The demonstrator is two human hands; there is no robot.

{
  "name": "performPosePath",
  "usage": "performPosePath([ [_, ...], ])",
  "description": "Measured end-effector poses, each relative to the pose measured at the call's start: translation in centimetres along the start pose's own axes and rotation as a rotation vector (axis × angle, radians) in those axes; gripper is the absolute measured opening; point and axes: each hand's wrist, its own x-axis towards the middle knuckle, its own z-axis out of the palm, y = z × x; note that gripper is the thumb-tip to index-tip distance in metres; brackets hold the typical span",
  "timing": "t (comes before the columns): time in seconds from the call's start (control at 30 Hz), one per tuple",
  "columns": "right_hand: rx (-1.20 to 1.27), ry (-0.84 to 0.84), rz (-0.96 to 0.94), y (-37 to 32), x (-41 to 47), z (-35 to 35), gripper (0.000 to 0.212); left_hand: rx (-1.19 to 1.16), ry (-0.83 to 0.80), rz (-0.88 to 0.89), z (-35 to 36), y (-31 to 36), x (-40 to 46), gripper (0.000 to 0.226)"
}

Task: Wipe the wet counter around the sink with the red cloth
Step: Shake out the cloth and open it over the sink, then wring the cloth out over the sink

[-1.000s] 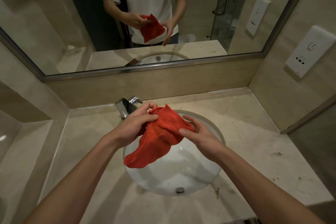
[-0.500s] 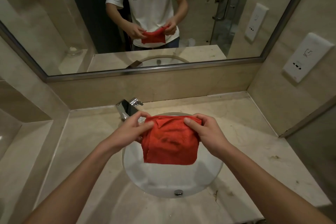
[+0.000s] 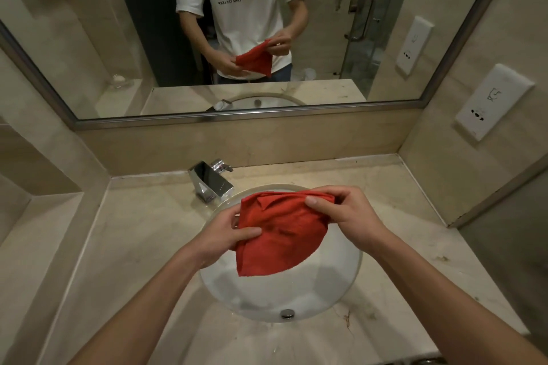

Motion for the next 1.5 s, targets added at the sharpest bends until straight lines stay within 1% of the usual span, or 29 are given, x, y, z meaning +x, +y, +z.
performPosePath([
  [0.1,-0.067,-0.083,-0.034,-0.3,-0.5,-0.3,0.018,0.138,-0.053,0.049,-0.2,0.6,-0.1,0.042],
  [0.17,-0.113,-0.166,-0.065,-0.5,-1.0,-1.0,0.019,0.163,-0.039,0.097,-0.4,1.1,-0.3,0.032],
  [0.23,-0.146,-0.264,-0.054,-0.3,-1.5,-1.7,0.021,0.188,-0.002,0.136,-0.6,1.9,-0.7,0.016],
  [0.27,-0.176,-0.309,-0.029,0.0,-1.8,-2.0,0.022,0.211,0.012,0.148,-0.8,2.2,-0.7,0.016],
  [0.3,-0.212,-0.347,0.000,0.3,-2.2,-2.1,0.022,0.244,0.020,0.163,-0.8,2.5,-0.7,0.024],
  [0.33,-0.245,-0.377,0.028,0.8,-2.4,-2.2,0.022,0.278,0.016,0.179,-0.8,3.0,-0.7,0.037],
  [0.37,-0.267,-0.398,0.058,1.4,-2.7,-2.1,0.022,0.309,0.001,0.197,-0.8,3.5,-0.7,0.050],
  [0.4,-0.278,-0.414,0.092,2.0,-2.8,-2.1,0.021,0.333,-0.024,0.215,-0.7,3.9,-0.7,0.057],
  [0.47,-0.295,-0.430,0.150,3.2,-3.0,-2.0,0.015,0.371,-0.075,0.227,-0.5,4.3,-0.6,0.061],
  [0.53,-0.268,-0.384,0.183,4.3,-3.1,-2.0,0.008,0.394,-0.134,0.193,-0.3,4.7,-0.6,0.060],
  [0.67,-0.098,-0.159,0.161,5.7,-2.7,-0.9,0.011,0.454,-0.230,0.135,-0.2,5.2,-0.7,0.053],
  [0.73,-0.030,-0.093,0.128,6.0,-2.1,-0.2,0.023,0.467,-0.246,0.109,0.0,5.8,-1.0,0.052],
  [0.8,-0.005,-0.081,0.107,6.3,-1.3,0.2,0.042,0.445,-0.294,0.073,0.1,6.3,-1.3,0.049],
  [0.87,-0.014,-0.115,0.110,6.6,-0.8,0.3,0.060,0.362,-0.359,0.025,0.1,6.7,-1.7,0.042],
  [0.93,-0.054,-0.183,0.144,6.7,-0.5,0.4,0.068,0.331,-0.375,0.019,0.3,7.1,-1.9,0.028],
  [0.97,-0.073,-0.233,0.166,6.6,-0.4,0.5,0.066,0.354,-0.349,0.038,0.5,7.3,-2.0,0.020],
  [1.0,-0.094,-0.289,0.177,6.5,-0.3,0.6,0.058,0.385,-0.303,0.060,0.6,7.2,-1.9,0.015],
  [1.03,-0.119,-0.339,0.175,6.3,-0.4,0.6,0.045,0.403,-0.250,0.082,0.7,7.1,-1.8,0.012],
  [1.07,-0.153,-0.372,0.168,6.2,-0.4,0.7,0.032,0.419,-0.203,0.106,0.5,6.8,-1.5,0.013],
  [1.1,-0.177,-0.386,0.167,6.0,-0.5,0.7,0.024,0.438,-0.170,0.125,0.1,6.4,-1.2,0.016],
  [1.17,-0.189,-0.374,0.184,6.1,-0.7,0.4,0.025,0.481,-0.131,0.110,-0.7,5.4,-0.7,0.027],
  [1.23,-0.125,-0.338,0.228,6.4,-0.8,0.2,0.025,0.541,-0.116,0.056,-1.5,4.0,-0.5,0.035],
  [1.27,-0.081,-0.312,0.249,6.7,-0.9,0.1,0.022,0.597,-0.117,0.047,-1.7,3.4,-0.4,0.031],
  [1.33,-0.040,-0.254,0.292,7.1,-1.0,0.2,0.016,0.666,-0.121,0.027,-1.7,2.2,-0.2,0.014],
  [1.37,-0.033,-0.217,0.312,7.3,-1.0,0.4,0.015,0.644,-0.110,0.005,-1.6,1.6,-0.2,0.009],
  [1.4,-0.021,-0.171,0.334,7.6,-1.0,0.6,0.018,0.588,-0.091,-0.017,-1.4,1.1,-0.3,0.008],
  [1.5,0.121,-0.066,0.438,7.8,-0.8,1.4,0.031,0.321,-0.033,-0.100,-0.4,-0.2,-0.2,0.012],
])
